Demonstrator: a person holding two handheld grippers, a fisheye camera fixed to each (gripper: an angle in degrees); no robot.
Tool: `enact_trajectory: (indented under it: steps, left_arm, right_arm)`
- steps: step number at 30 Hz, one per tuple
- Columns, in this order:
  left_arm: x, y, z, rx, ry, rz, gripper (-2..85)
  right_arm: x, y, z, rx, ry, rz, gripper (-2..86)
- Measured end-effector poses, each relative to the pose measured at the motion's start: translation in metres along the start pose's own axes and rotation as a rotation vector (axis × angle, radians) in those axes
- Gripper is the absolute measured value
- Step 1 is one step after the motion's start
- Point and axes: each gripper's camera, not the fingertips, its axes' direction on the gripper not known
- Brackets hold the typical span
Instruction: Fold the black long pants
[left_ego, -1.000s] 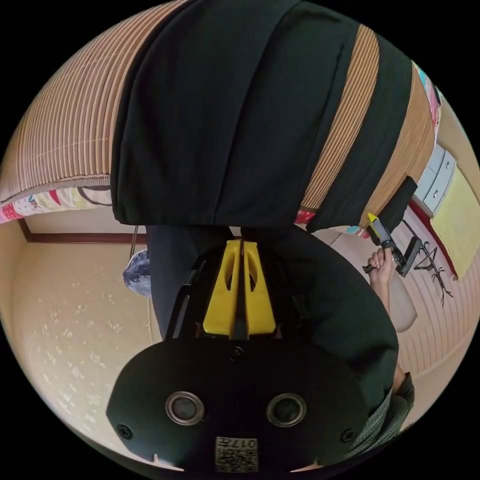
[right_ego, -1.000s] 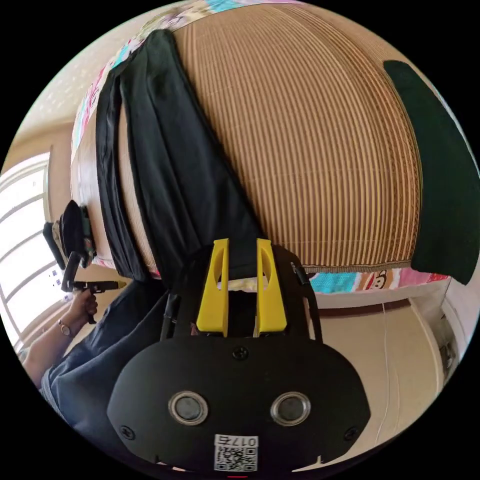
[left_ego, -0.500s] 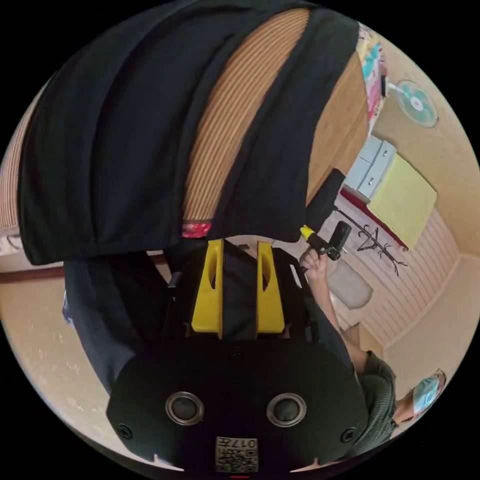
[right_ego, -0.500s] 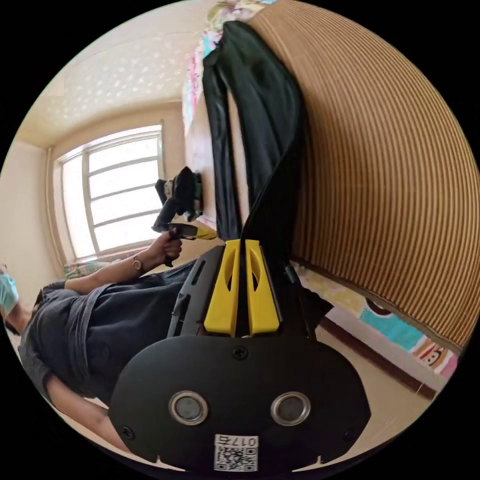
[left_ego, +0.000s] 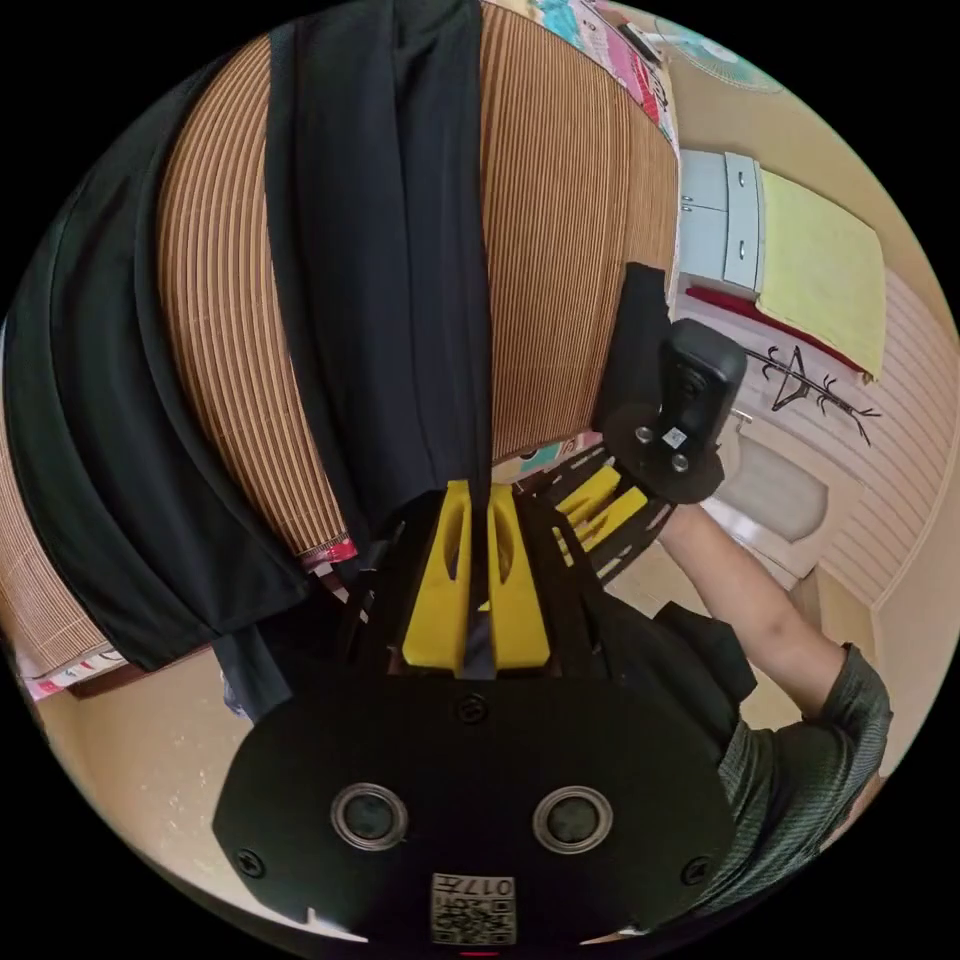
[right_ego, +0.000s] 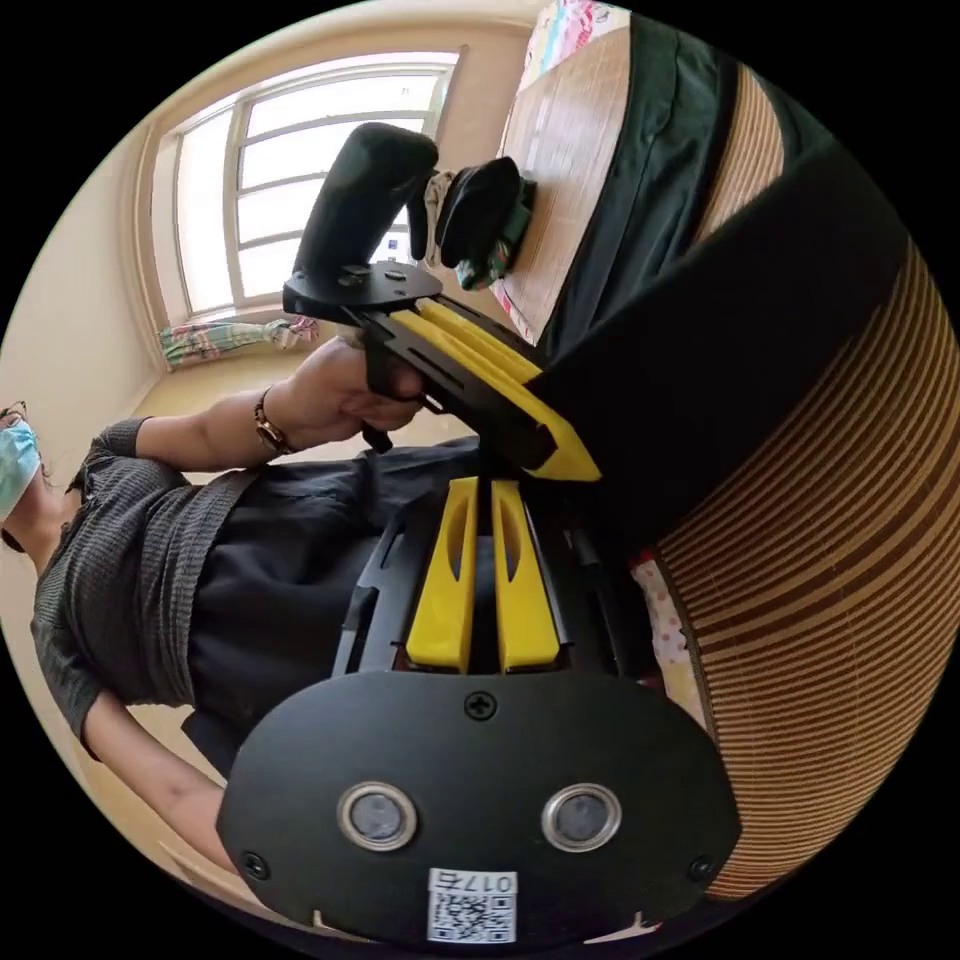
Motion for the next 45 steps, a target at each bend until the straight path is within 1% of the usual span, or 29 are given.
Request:
enact_trajectory:
  steps: [3,6,7,8,9,11,12,13,14,17,19,24,26,28,29,33,36,38,39,41,43,45]
  left_arm:
    - [-0.018,0.022,-0.002,0.050,0.046,0.000,-0.3]
    - [-0.027,0.040,-0.001,0.084,0.075,0.056,-0.4]
    - [-0.031,0.047,0.000,0.095,0.086,0.072,-0.4]
    - [-0.034,0.050,0.000,0.102,0.093,0.077,-0.4]
    - [-0.039,0.057,0.002,0.115,0.107,0.084,-0.4]
    - [-0.046,0.066,0.005,0.138,0.128,0.085,-0.4]
    - [-0.052,0.071,0.008,0.149,0.145,0.087,-0.4]
    - [-0.057,0.076,0.011,0.156,0.161,0.087,-0.4]
    - [-0.060,0.078,0.012,0.159,0.168,0.088,-0.4]
    - [-0.072,0.089,0.013,0.177,0.204,0.097,-0.4]
    - [-0.081,0.095,0.013,0.183,0.205,0.110,-0.5]
    - [-0.102,0.109,0.014,0.215,0.272,0.113,-0.6]
    - [-0.112,0.114,0.017,0.230,0.318,0.104,-0.6]
    - [-0.125,0.124,0.019,0.257,0.381,0.093,-0.6]
    - [-0.127,0.127,0.019,0.264,0.396,0.093,-0.6]
    - [-0.144,0.164,0.005,0.353,0.500,0.117,-0.5]
    - [-0.170,0.210,-0.018,0.451,0.570,0.116,-0.5]
    - [-0.191,0.241,-0.037,0.514,0.590,0.086,-0.5]
    - [-0.206,0.261,-0.052,0.550,0.604,0.053,-0.5]
    - [-0.227,0.289,-0.076,0.603,0.603,0.018,-0.5]
    - [-0.248,0.318,-0.105,0.647,0.502,-0.018,-0.5]
    - [-0.263,0.330,-0.120,0.654,0.427,-0.052,-0.5]
  right_arm:
    - [0.037,0.011,-0.034,-0.052,-0.054,0.103,1.3]
    - [0.076,0.014,-0.095,0.047,-0.071,0.231,1.3]
    - [0.093,0.011,-0.129,0.151,-0.121,0.276,1.5]
    - [0.110,0.007,-0.165,0.296,-0.166,0.314,1.9]
    - [0.117,0.005,-0.184,0.382,-0.181,0.334,2.1]
    - [0.143,-0.005,-0.254,0.759,-0.216,0.374,4.3]
    - [0.148,-0.009,-0.268,0.839,-0.219,0.380,5.6]
    - [0.158,-0.023,-0.293,0.956,-0.217,0.395,8.2]
    - [0.166,-0.043,-0.313,1.032,-0.206,0.410,10.9]
    - [0.174,-0.104,-0.347,1.185,-0.162,0.389,13.3]
    - [0.176,-0.143,-0.359,1.228,-0.098,0.400,13.5]
    - [0.186,-0.238,-0.364,1.212,0.113,0.471,12.5]
    - [0.191,-0.271,-0.360,1.186,0.210,0.482,10.4]
    - [0.194,-0.286,-0.356,1.203,0.251,0.479,7.5]
    - [0.197,-0.292,-0.353,1.225,0.249,0.475,5.0]
    - [0.190,-0.304,-0.334,1.284,0.307,0.445,2.9]
    - [0.171,-0.327,-0.308,1.294,0.325,0.293,2.4]
    - [0.162,-0.363,-0.283,1.255,0.279,0.201,2.3]
    - [0.160,-0.375,-0.275,1.242,0.275,0.191,2.3]
    - [0.152,-0.429,-0.240,1.168,0.308,0.183,2.3]
    - [0.149,-0.472,-0.212,1.106,0.345,0.188,2.4]
    - [0.147,-0.511,-0.185,1.047,0.397,0.187,2.6]
